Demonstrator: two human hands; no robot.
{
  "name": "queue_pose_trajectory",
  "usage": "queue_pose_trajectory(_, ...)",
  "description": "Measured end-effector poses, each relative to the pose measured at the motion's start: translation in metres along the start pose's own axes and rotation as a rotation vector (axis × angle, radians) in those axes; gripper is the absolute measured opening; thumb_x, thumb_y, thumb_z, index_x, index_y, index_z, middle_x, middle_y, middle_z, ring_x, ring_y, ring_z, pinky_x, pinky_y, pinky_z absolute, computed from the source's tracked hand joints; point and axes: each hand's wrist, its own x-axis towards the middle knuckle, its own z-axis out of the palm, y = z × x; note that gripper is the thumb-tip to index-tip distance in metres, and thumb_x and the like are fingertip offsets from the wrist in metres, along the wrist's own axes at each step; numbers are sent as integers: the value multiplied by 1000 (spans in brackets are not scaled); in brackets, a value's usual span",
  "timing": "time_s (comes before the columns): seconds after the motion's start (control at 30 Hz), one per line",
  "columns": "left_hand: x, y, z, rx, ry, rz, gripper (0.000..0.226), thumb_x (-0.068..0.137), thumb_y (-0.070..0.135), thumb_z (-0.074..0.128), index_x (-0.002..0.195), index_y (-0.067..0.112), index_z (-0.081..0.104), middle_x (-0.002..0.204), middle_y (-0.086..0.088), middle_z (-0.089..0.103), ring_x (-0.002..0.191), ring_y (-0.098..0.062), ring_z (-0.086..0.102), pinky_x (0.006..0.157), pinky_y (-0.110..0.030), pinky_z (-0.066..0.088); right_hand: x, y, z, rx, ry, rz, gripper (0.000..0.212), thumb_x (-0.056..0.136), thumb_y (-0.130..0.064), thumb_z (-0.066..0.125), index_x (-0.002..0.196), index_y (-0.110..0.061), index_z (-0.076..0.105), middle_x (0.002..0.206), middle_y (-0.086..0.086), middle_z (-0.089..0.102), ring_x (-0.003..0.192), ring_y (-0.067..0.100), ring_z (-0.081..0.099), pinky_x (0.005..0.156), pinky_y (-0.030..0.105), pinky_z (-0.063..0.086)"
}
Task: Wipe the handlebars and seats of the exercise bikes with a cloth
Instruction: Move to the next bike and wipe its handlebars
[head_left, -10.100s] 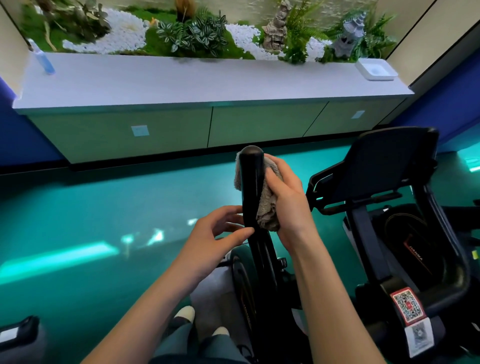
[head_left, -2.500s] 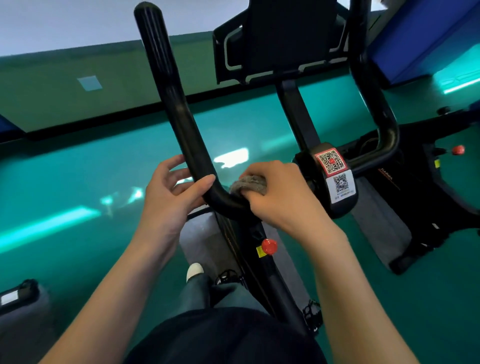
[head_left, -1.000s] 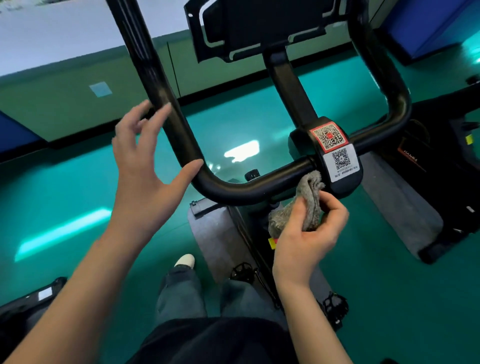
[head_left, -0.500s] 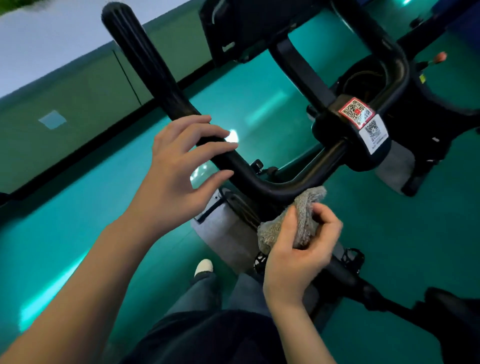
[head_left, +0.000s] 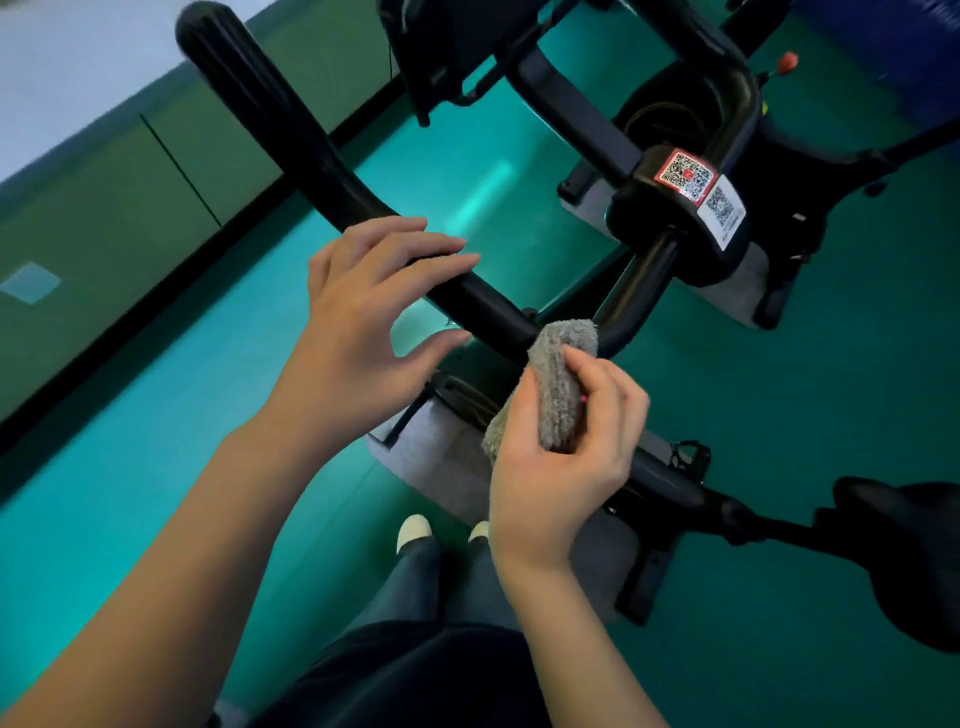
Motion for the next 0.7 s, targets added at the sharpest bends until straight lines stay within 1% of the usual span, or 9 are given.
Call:
queue_pose_trajectory(0.07,1,0,-4,-8,19,11,44,79,26,73,120,16,62,126,3,57,123,-23,45,101,-41,29,-6,-6,6,-1,-13,-10,23,75,10,70,97,4,67,97,13,54,93,12,56,88,7,39)
queue_pose_trajectory(0.13,0,0,-6,7,53,19,40,80,23,71,118,14,62,126,1,57,122,-23,45,101,-38,30,-12,-12,16,1,-46,-19,23,74,10,72,96,3,69,96,12,55,92,11,56,87,8,41)
queue_pose_trajectory(0.2,-1,0,-8,35,73,18,36,81,17,69,117,13,63,125,0,58,121,-24,46,101,-38,30,-18,-19,25,23,-130,-17,23,74,11,72,96,4,70,95,13,57,91,12,56,85,13,47)
queue_pose_trajectory(0.27,-4,0,-8,49,74,5,36,81,12,70,116,12,64,124,-1,58,121,-24,46,101,-40,31,-20,-21,26,36,-184,-21,24,74,13,71,96,5,70,95,13,57,90,14,57,85,15,49)
queue_pose_trajectory(0.4,-10,1,-8,40,80,-29,36,81,10,70,116,12,63,124,0,58,121,-24,46,101,-42,32,-10,-11,-6,9,-119,-126,28,67,22,69,93,10,67,94,13,53,91,6,52,88,7,41)
queue_pose_trajectory(0.47,-12,3,-7,32,71,-41,36,81,10,69,117,13,63,125,0,57,122,-23,45,102,-41,31,2,-5,-22,-39,-44,-162,27,68,21,69,93,11,66,96,13,51,93,10,52,90,7,40)
queue_pose_trajectory(0.53,-12,3,-8,28,69,-50,36,81,10,69,117,14,63,125,1,57,123,-22,44,102,-40,31,17,0,-23,-71,-4,-128,24,73,17,69,95,9,66,98,11,51,93,13,53,90,10,40)
queue_pose_trajectory(0.6,-11,3,-9,17,72,-55,36,81,10,68,117,13,63,125,0,57,123,-22,44,103,-41,32,25,0,-16,-87,-47,-86,25,74,14,69,98,7,67,99,9,53,93,18,56,89,9,40)
queue_pose_trajectory(0.7,-10,4,-8,1,79,-55,35,81,8,68,116,10,64,124,-2,58,122,-25,45,103,-44,34,24,-7,-10,-107,-158,-137,27,71,13,71,96,5,70,97,9,60,89,23,56,88,4,36)
